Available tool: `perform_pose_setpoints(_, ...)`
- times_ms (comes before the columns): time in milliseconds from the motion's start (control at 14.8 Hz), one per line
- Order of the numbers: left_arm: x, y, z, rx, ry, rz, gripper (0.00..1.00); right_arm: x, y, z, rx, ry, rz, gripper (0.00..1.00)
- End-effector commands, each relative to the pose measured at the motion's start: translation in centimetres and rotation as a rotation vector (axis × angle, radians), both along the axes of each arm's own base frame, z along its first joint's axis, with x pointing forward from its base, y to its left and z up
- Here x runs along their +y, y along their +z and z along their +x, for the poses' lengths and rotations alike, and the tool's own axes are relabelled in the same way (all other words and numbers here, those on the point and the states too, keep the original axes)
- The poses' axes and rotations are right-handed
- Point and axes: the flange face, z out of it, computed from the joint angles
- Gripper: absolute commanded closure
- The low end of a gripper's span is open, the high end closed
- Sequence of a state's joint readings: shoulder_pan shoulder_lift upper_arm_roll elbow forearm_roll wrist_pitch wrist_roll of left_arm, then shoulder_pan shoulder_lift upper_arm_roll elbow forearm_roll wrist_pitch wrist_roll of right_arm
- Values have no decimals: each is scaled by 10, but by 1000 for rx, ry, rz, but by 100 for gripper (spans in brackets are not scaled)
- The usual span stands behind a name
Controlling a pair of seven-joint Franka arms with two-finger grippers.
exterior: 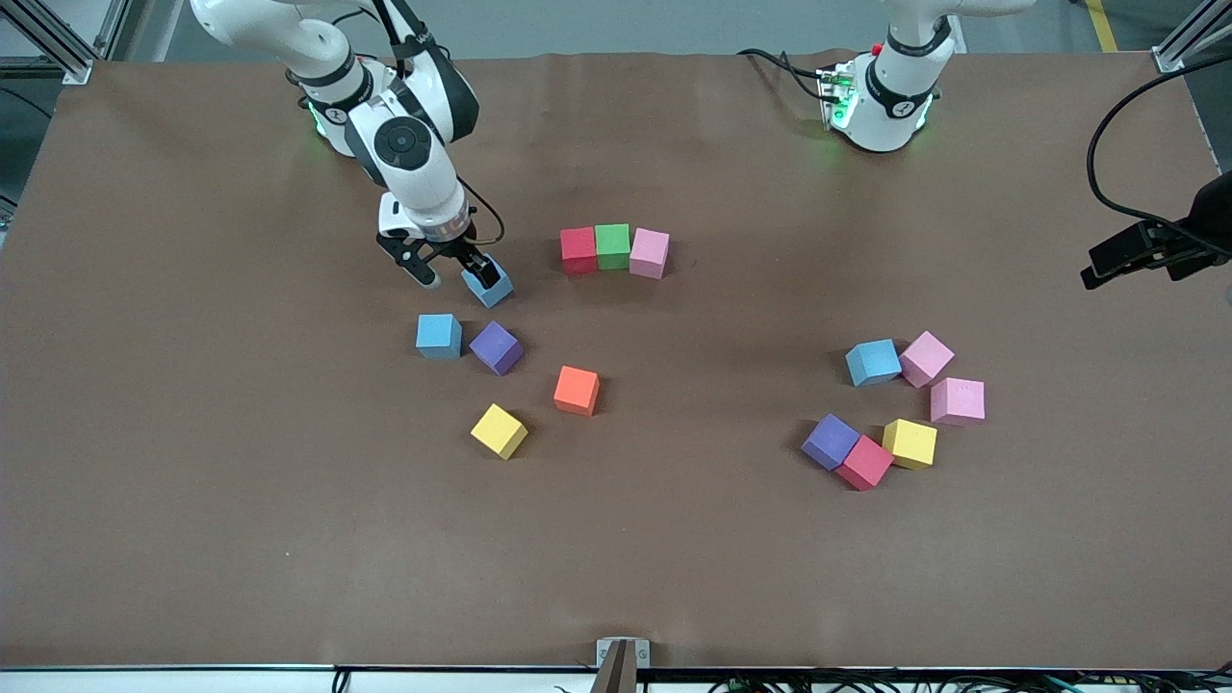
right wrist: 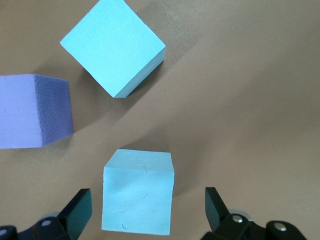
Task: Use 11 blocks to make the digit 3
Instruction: 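Grasp the blue cube with the right gripper and lift it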
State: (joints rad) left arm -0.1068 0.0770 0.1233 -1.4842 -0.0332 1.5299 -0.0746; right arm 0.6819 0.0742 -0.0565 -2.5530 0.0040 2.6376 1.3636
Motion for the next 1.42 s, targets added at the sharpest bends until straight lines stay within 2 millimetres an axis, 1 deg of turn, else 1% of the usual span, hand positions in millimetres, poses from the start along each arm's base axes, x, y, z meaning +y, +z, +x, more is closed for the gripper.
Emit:
perform_pose_setpoints(0,-1,-14,0,42,-32,-23,0,-9,2,-2,-23,-8,27,0)
perform_pose_setpoints(135,0,-17,1,45,-35,-23,0,-8,-9,0,-29,-32,40,0)
perform_pose_setpoints(338,4,-14,3,32,-31,-27,0,-4,-34,-3,-6,-69,46,0)
perform_pose_setpoints(406,3,-15,4,31,-33,-22,0,-1,-41,-6,1,-68,43,0)
perform_pose_setpoints(541,5,-22,8,32,-28,-20,0,2,-46,-9,9,-60,37,1)
perform_pose_setpoints(609,6,-24,8,37,-23,-20,0,2,-46,-8,9,-63,38,5)
perform_pose_setpoints(676,7,-26,9,40,-20,-15,0,3,-45,-8,8,-61,38,11)
perform_pose_setpoints(811,9,-37,14,59,-14,-10,0,9,-43,-10,5,-49,42,26)
perform_pose_setpoints(879,15,-39,15,64,-3,-8,0,10,-42,-9,4,-49,43,34)
perform_pose_setpoints(947,19,-44,16,71,5,-8,0,10,-42,-8,4,-49,43,39)
perform_pose_setpoints(1082,24,-45,14,87,17,-9,0,16,-40,-9,3,-33,46,65)
perform_pose_setpoints(1150,25,-44,11,100,22,-10,0,19,-39,-10,1,-24,47,83)
perform_pose_setpoints(1217,27,-39,9,94,25,-10,0,23,-36,-8,-6,-16,52,96)
perform_pose_setpoints(1352,28,-38,9,94,30,-12,0,41,-26,-6,-25,29,69,97)
